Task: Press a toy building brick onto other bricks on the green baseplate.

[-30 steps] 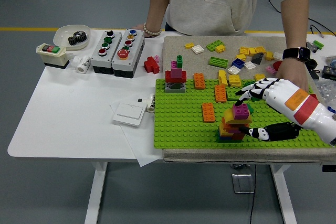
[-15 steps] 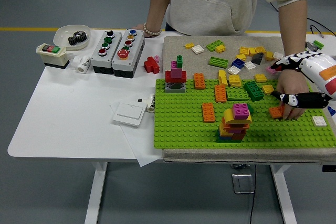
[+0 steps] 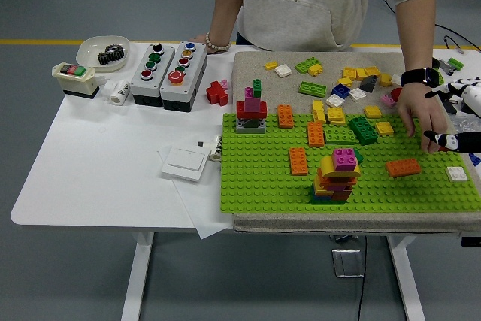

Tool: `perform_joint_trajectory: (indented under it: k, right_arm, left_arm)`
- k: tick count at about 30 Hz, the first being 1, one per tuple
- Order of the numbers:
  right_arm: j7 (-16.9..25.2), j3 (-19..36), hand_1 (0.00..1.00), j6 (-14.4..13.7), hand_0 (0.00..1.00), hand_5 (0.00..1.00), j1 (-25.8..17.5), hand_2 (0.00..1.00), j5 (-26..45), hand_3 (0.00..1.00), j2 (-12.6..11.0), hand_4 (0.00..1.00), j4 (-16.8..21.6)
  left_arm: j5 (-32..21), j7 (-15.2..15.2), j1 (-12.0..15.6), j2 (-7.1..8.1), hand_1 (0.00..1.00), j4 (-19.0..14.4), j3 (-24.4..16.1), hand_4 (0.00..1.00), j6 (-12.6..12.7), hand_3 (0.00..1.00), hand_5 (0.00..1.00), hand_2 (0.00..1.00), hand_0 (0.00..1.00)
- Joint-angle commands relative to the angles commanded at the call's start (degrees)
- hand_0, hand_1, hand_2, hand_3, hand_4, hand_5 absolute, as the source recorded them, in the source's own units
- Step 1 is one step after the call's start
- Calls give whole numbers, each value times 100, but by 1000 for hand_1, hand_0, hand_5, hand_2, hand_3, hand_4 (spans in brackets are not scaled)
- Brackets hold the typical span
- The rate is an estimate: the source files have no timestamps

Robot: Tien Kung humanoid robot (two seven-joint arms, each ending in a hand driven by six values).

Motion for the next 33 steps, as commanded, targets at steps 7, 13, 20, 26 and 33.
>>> perform_joint_trajectory:
  k: [7, 13, 20, 26, 33]
  right_arm:
    - [16, -195, 690, 167, 727, 435, 83, 739, -33, 716, -20, 846, -307]
    - [-50, -695, 672, 261, 723, 426, 358, 731, -157, 714, 5, 858, -588]
    - [-169, -1204, 654, 373, 722, 420, 613, 710, -197, 710, 149, 872, -721]
    - [-260, -1500, 640, 500, 722, 413, 732, 692, -124, 713, 214, 893, -719]
    - [-389, -1717, 643, 615, 722, 420, 841, 692, -54, 716, 290, 900, -832]
  left_arm:
    - [-15, -8, -26, 2, 773, -2, 8, 647, 7, 586, 660, 743, 787]
    - [-44, -11, -35, 1, 773, -7, 19, 647, 14, 586, 660, 744, 786]
    - [-56, -8, -24, -7, 773, -6, 18, 647, 11, 586, 660, 745, 786]
    - [-19, 9, 13, -17, 773, 3, -15, 648, -1, 586, 661, 744, 786]
    - [-5, 19, 98, -30, 773, 18, -44, 648, -2, 586, 661, 744, 787]
